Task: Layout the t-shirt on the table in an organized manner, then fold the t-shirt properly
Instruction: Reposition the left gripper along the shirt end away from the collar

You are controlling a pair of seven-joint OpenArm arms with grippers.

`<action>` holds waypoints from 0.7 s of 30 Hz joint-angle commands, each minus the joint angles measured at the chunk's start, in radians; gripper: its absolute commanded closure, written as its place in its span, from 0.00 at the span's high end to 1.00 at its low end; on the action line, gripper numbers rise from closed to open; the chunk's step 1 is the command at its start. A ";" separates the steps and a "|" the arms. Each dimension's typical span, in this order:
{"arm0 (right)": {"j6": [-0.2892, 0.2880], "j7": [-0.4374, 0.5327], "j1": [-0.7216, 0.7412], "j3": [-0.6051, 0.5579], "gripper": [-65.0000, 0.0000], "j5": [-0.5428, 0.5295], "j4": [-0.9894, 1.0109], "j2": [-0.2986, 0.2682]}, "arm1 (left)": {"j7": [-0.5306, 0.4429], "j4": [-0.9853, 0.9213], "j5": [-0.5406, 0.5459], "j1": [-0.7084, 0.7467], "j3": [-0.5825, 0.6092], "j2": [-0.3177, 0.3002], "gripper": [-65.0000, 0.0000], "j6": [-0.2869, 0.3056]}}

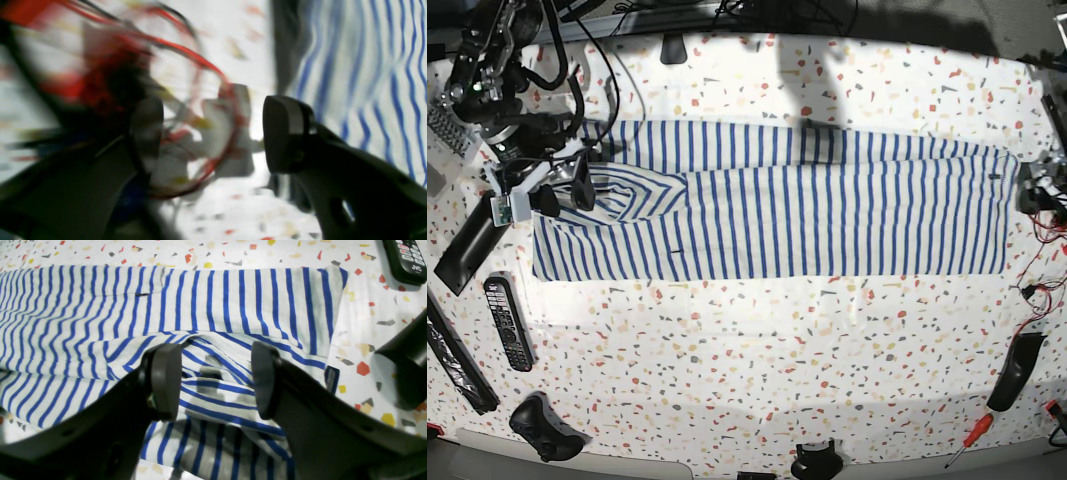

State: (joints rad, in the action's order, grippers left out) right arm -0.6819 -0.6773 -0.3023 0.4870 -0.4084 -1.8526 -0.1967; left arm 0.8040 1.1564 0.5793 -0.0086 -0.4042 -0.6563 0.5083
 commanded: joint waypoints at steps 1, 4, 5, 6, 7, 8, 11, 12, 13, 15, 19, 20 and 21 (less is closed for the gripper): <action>-0.010 0.023 0.006 0.004 0.49 -0.019 -0.022 -0.011 | -0.024 0.024 0.043 -0.013 -0.007 -0.043 0.66 0.004; -0.010 0.023 0.006 0.004 0.49 -0.019 -0.022 -0.011 | -0.016 0.056 0.118 -0.014 -0.007 -0.089 0.66 0.005; -0.010 0.023 0.006 0.004 0.49 -0.019 -0.022 -0.011 | -0.013 0.072 0.132 -0.014 -0.007 -0.098 0.66 0.004; -0.010 0.023 0.006 0.004 0.49 -0.019 -0.022 -0.011 | -0.009 0.089 0.145 -0.014 -0.007 -0.106 0.66 0.005; -0.010 0.023 0.006 0.004 0.49 -0.019 -0.022 -0.011 | -0.004 0.106 0.168 -0.014 -0.007 -0.109 0.66 0.004; -0.010 0.023 0.006 0.004 0.49 -0.019 -0.022 -0.011 | 0.000 0.124 0.199 -0.013 -0.007 -0.109 0.66 0.005; -0.010 0.022 0.006 0.004 0.49 -0.019 -0.022 -0.011 | 0.001 0.156 0.275 -0.014 -0.006 -0.096 0.66 0.015; -0.010 0.020 0.006 0.004 0.49 -0.019 -0.022 -0.011 | -0.018 0.156 0.260 -0.016 -0.006 -0.085 0.66 0.017; -0.010 0.016 0.006 0.004 0.49 -0.019 -0.022 -0.011 | -0.029 0.156 0.232 -0.016 -0.006 -0.071 0.66 0.016; -0.010 0.006 0.006 0.004 0.49 -0.019 -0.022 -0.011 | -0.035 0.150 0.215 -0.016 -0.006 -0.043 0.66 0.016; -0.010 0.000 0.006 0.004 0.49 -0.019 -0.022 -0.011 | -0.049 0.145 0.214 -0.016 -0.006 0.027 0.66 0.029; -0.010 0.000 0.006 0.004 0.49 -0.019 -0.022 -0.011 | -0.050 0.145 0.214 -0.017 -0.006 0.044 0.66 0.044; -0.010 0.000 0.006 0.004 0.49 -0.019 -0.022 -0.011 | -0.050 0.145 0.214 -0.017 -0.006 0.060 0.66 0.054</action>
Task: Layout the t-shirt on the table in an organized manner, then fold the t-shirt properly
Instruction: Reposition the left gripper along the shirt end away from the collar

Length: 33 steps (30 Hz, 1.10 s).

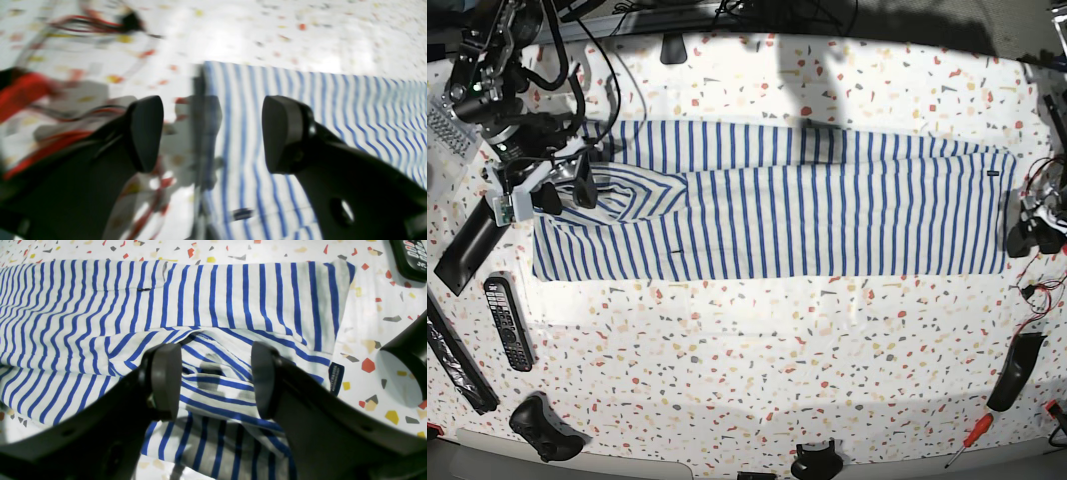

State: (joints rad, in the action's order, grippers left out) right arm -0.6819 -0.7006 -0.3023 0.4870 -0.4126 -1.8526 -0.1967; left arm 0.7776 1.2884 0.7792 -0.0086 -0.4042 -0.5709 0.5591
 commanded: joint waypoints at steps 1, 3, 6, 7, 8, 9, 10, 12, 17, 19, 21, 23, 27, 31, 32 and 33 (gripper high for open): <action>-0.010 0.023 0.006 0.004 0.49 -0.014 -0.022 -0.011 | -0.023 0.013 0.013 -0.016 -0.006 -0.012 0.66 0.015; -0.010 0.023 0.006 0.004 0.49 -0.014 -0.022 -0.011 | -0.016 0.013 -0.003 -0.016 -0.006 0.018 0.66 0.018; -0.010 0.023 0.006 0.004 0.49 -0.015 -0.022 -0.011 | -0.014 0.013 -0.104 -0.016 -0.006 0.074 0.66 0.018; -0.010 0.023 0.006 0.004 0.49 -0.014 -0.022 -0.011 | -0.027 0.013 -0.166 -0.016 -0.006 0.092 0.66 0.018; -0.010 0.023 0.006 0.004 0.49 -0.014 -0.022 -0.011 | -0.044 0.013 -0.231 -0.016 -0.006 0.107 0.66 0.018; -0.010 0.022 0.006 0.004 0.49 -0.014 -0.022 -0.011 | -0.054 0.013 -0.285 -0.016 -0.006 0.119 0.66 0.018; -0.010 0.022 0.006 0.004 0.49 -0.014 -0.022 -0.011 | -0.053 0.013 -0.312 -0.016 -0.006 0.127 0.66 0.017; -0.010 0.022 0.006 0.004 0.49 -0.014 -0.022 -0.011 | -0.045 0.013 -0.315 -0.016 -0.006 0.135 0.66 0.017; -0.010 0.018 0.006 0.004 0.49 -0.014 -0.022 -0.011 | -0.051 0.011 -0.357 -0.016 -0.006 0.138 0.66 0.017; -0.010 0.013 0.006 0.004 0.49 -0.014 -0.022 -0.011 | -0.061 0.008 -0.388 -0.016 -0.006 0.137 0.66 0.013; -0.010 0.011 0.006 0.004 0.49 -0.014 -0.022 -0.011 | -0.069 0.006 -0.386 -0.016 -0.006 0.132 0.66 0.000; -0.010 0.011 0.006 0.004 0.49 -0.014 -0.022 -0.011 | -0.093 0.004 -0.387 -0.016 -0.006 0.130 0.66 -0.022; -0.010 0.011 0.006 0.004 0.49 -0.015 -0.022 -0.011 | -0.107 -0.050 -0.394 -0.016 -0.006 0.130 0.66 -0.047; -0.010 0.011 0.006 0.004 0.49 -0.015 -0.022 -0.011 | -0.088 -0.155 -0.369 -0.016 -0.006 0.130 0.66 -0.047; -0.010 0.011 0.006 0.004 0.49 -0.014 -0.022 -0.011 | -0.062 -0.174 -0.331 -0.016 -0.006 0.129 0.66 -0.046; -0.010 0.011 0.006 0.004 0.49 -0.015 -0.022 -0.011 | -0.032 -0.187 -0.287 -0.016 -0.006 0.130 0.66 -0.041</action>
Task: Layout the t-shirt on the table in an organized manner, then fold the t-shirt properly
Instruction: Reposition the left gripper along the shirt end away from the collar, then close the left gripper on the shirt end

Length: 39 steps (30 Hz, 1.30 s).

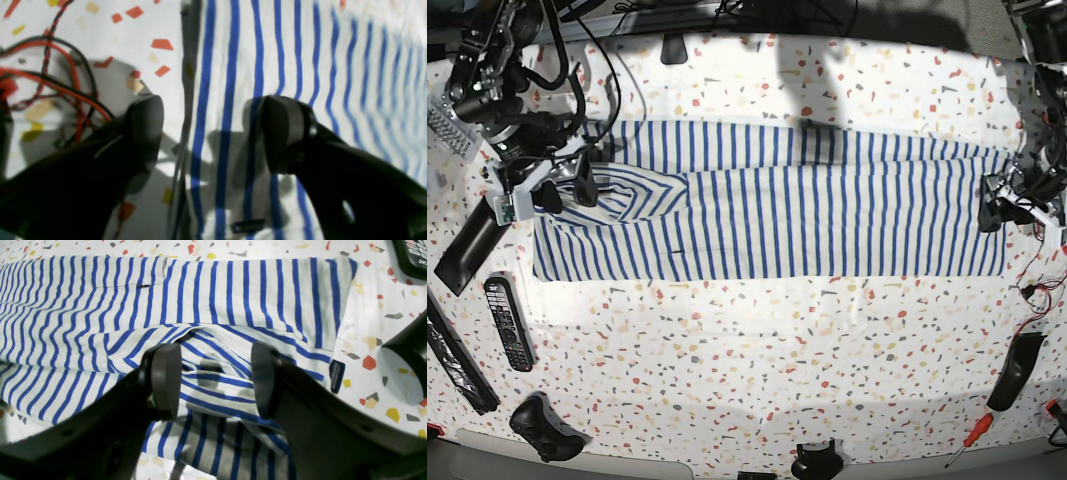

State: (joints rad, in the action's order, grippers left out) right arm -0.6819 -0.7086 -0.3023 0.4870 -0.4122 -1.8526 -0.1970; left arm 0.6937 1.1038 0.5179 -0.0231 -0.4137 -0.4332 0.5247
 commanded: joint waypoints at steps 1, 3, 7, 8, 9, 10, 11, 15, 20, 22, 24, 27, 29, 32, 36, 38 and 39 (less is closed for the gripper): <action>-0.010 0.019 0.006 0.004 0.49 -0.015 -0.022 -0.011 | 0.084 -0.006 0.022 -0.002 0.003 -0.008 0.66 0.009; -0.010 0.019 0.006 0.004 0.49 -0.015 -0.022 -0.011 | 0.151 -0.005 0.120 0.000 0.003 -0.010 0.66 0.053; -0.010 0.019 0.006 0.004 0.49 -0.015 -0.022 -0.011 | 0.235 -0.005 0.213 0.001 0.003 -0.019 0.66 0.076; -0.010 0.019 0.006 0.004 0.49 -0.015 -0.022 -0.011 | 0.238 -0.005 0.212 0.001 0.003 -0.019 0.66 0.076; -0.010 0.019 0.006 0.004 0.49 -0.015 -0.022 -0.011 | 0.239 -0.005 0.213 0.001 0.003 -0.021 0.66 0.076; -0.010 0.019 0.006 0.004 0.49 -0.015 -0.022 -0.011 | 0.240 -0.005 0.213 0.001 0.003 -0.022 0.66 0.076; -0.010 0.019 0.006 0.004 0.49 -0.015 -0.022 -0.011 | 0.241 -0.005 0.213 0.001 0.003 -0.021 0.65 0.075; -0.010 0.019 0.006 0.004 0.49 -0.015 -0.022 -0.011 | 0.242 -0.005 0.214 0.001 0.003 -0.021 0.46 0.075; -0.010 0.019 0.006 0.004 0.49 -0.015 -0.022 -0.011 | 0.238 -0.005 0.258 0.000 0.003 -0.022 0.17 0.075; -0.010 0.019 0.006 0.004 0.49 -0.015 -0.022 -0.011 | 0.222 -0.005 0.269 0.001 0.003 -0.022 0.01 0.075; -0.010 0.019 0.006 0.004 0.49 -0.015 -0.022 -0.011 | 0.218 -0.005 0.270 0.000 0.003 -0.022 0.00 0.075; -0.010 0.019 0.006 0.004 0.49 -0.015 -0.022 -0.011 | 0.219 -0.005 0.269 0.001 0.003 -0.025 0.00 0.075; -0.010 0.019 0.006 0.004 0.49 -0.015 -0.022 -0.011 | 0.219 -0.005 0.270 0.001 0.003 -0.035 0.00 0.075; -0.010 0.019 0.006 0.004 0.49 -0.015 -0.022 -0.011 | 0.219 -0.005 0.284 0.001 0.003 -0.054 0.00 0.075; -0.010 0.020 0.006 0.004 0.49 -0.015 -0.022 -0.011 | 0.219 -0.005 0.330 0.000 0.003 -0.080 0.00 0.075; -0.010 0.020 0.006 0.004 0.49 -0.015 -0.022 -0.011 | 0.219 -0.005 0.349 0.000 0.003 -0.087 0.00 0.075; -0.010 0.020 0.006 0.004 0.49 -0.015 -0.022 -0.011 | 0.219 -0.005 0.348 0.000 0.003 -0.088 0.00 0.075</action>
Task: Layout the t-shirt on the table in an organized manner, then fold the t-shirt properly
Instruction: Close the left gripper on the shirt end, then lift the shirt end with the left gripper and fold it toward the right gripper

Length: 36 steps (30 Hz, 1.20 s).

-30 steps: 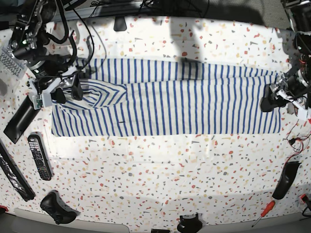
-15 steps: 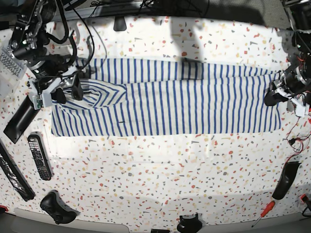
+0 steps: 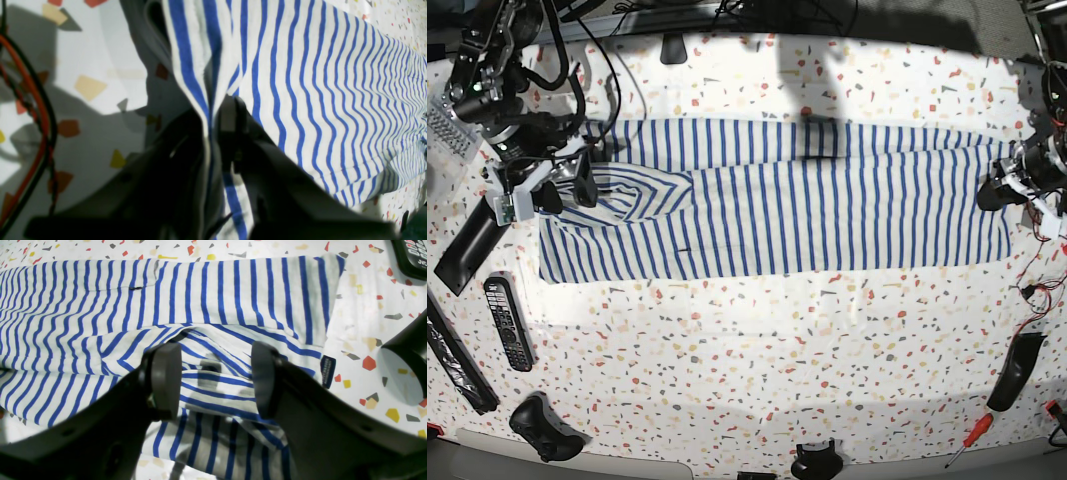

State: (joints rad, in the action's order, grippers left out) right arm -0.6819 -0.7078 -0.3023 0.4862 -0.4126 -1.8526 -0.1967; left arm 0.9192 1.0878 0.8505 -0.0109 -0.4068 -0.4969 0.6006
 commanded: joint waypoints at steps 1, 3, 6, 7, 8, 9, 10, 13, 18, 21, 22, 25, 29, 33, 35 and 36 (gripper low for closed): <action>-0.010 0.019 0.006 0.005 0.49 -0.015 -0.022 -0.011 | -0.006 0.011 0.016 -0.011 -0.004 -0.024 0.00 -0.001; -0.010 0.019 0.006 0.005 0.49 -0.015 -0.022 -0.011 | -0.006 0.011 0.016 -0.011 -0.004 -0.024 0.00 -0.001; -0.010 0.019 0.006 0.005 0.49 -0.015 -0.022 -0.011 | -0.007 0.011 0.016 -0.012 -0.004 -0.024 0.00 -0.001; -0.010 0.019 0.006 0.005 0.49 -0.015 -0.022 -0.011 | -0.006 0.011 0.016 -0.011 -0.004 -0.024 0.00 -0.001; -0.010 0.019 0.006 0.005 0.49 -0.015 -0.022 -0.011 | -0.006 0.011 0.016 -0.011 -0.004 -0.024 0.00 -0.001; -0.010 0.019 0.006 0.005 0.49 -0.015 -0.022 -0.011 | -0.006 0.011 0.016 -0.011 -0.004 -0.024 0.00 -0.001; -0.010 0.019 0.006 0.005 0.49 -0.015 -0.022 -0.011 | -0.006 0.011 0.016 -0.011 -0.004 -0.024 0.00 -0.001; -0.010 0.019 0.006 0.005 0.49 -0.015 -0.022 -0.011 | -0.006 0.011 0.016 -0.012 -0.004 -0.024 0.00 -0.001; -0.010 0.019 0.006 0.005 0.49 -0.015 -0.022 -0.011 | -0.006 0.013 0.015 -0.012 -0.004 -0.024 0.00 -0.001; -0.010 0.019 0.006 0.005 0.49 -0.015 -0.022 -0.011 | -0.005 0.033 0.015 -0.011 -0.004 -0.024 0.00 -0.001; -0.010 0.019 0.006 0.005 0.49 -0.015 -0.022 -0.011 | 0.000 0.046 0.015 -0.011 -0.004 -0.024 0.00 -0.001; -0.010 0.019 0.006 0.005 0.49 -0.015 -0.022 -0.011 | 0.015 0.098 0.015 -0.011 -0.004 -0.024 0.00 -0.001; -0.010 0.019 0.006 0.005 0.49 -0.015 -0.022 -0.011 | 0.051 0.172 0.016 -0.011 -0.004 -0.024 0.00 -0.002; -0.010 0.019 0.006 0.005 0.49 -0.015 -0.022 -0.011 | 0.059 0.232 0.021 -0.008 -0.004 -0.013 0.00 -0.002; -0.010 0.019 0.006 0.005 0.49 -0.015 -0.022 -0.011 | 0.093 0.257 0.063 -0.006 -0.004 -0.003 0.00 -0.001; -0.010 0.019 0.006 0.005 0.49 -0.015 -0.022 -0.011 | 0.123 0.273 0.093 -0.006 -0.004 0.003 0.00 -0.001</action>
State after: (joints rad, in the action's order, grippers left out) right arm -0.6819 -0.7082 -0.3023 0.4862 -0.4126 -1.8526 -0.1967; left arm 1.0649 1.3407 0.9195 -0.0025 -0.4061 -0.4755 0.5919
